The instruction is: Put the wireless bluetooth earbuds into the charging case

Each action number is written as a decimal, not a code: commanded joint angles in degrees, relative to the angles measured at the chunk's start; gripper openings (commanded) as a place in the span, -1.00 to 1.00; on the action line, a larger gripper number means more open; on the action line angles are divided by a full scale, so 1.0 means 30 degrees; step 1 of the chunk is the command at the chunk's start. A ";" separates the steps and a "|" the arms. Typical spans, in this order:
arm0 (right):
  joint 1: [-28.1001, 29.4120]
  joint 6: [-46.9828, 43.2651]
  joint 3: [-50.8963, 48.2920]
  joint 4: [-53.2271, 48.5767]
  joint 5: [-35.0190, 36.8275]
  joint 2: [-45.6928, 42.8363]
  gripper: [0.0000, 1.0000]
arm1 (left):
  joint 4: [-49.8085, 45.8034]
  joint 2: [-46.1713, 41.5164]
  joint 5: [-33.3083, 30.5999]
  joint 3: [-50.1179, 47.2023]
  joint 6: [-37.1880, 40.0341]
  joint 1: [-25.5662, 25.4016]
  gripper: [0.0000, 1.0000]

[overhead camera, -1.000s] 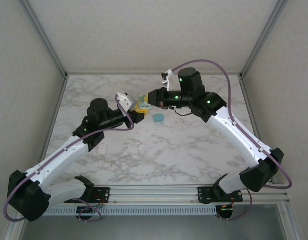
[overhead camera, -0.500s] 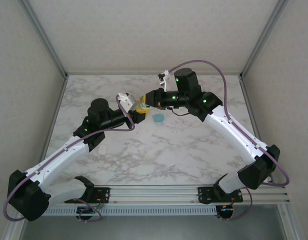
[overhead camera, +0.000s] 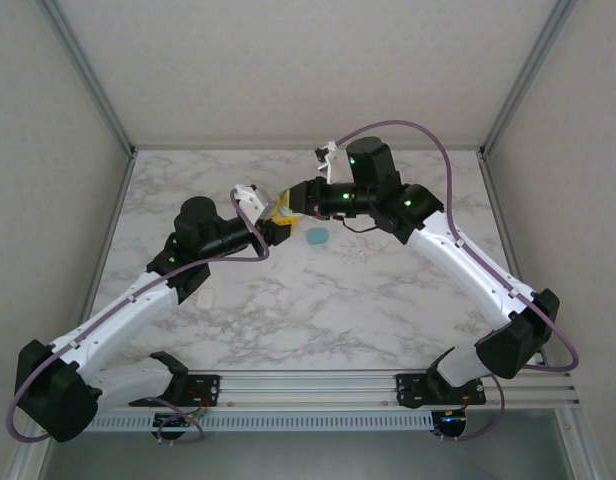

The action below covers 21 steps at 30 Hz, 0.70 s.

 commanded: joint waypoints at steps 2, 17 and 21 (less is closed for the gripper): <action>0.0235 0.0012 0.0311 -0.0680 0.1005 0.0197 -0.58 | 0.0884 -0.0265 -0.0112 0.0705 -0.0279 -0.0154 -0.57; 0.0294 -0.0667 0.1383 -0.1982 0.1633 0.0392 -0.44 | 0.0787 -0.0331 -0.0113 0.0789 -0.0234 -0.0152 -0.57; 0.0317 -0.0757 0.1704 -0.2087 0.1613 0.0461 -0.39 | 0.0711 -0.0322 -0.0061 0.0781 -0.0234 -0.0165 -0.57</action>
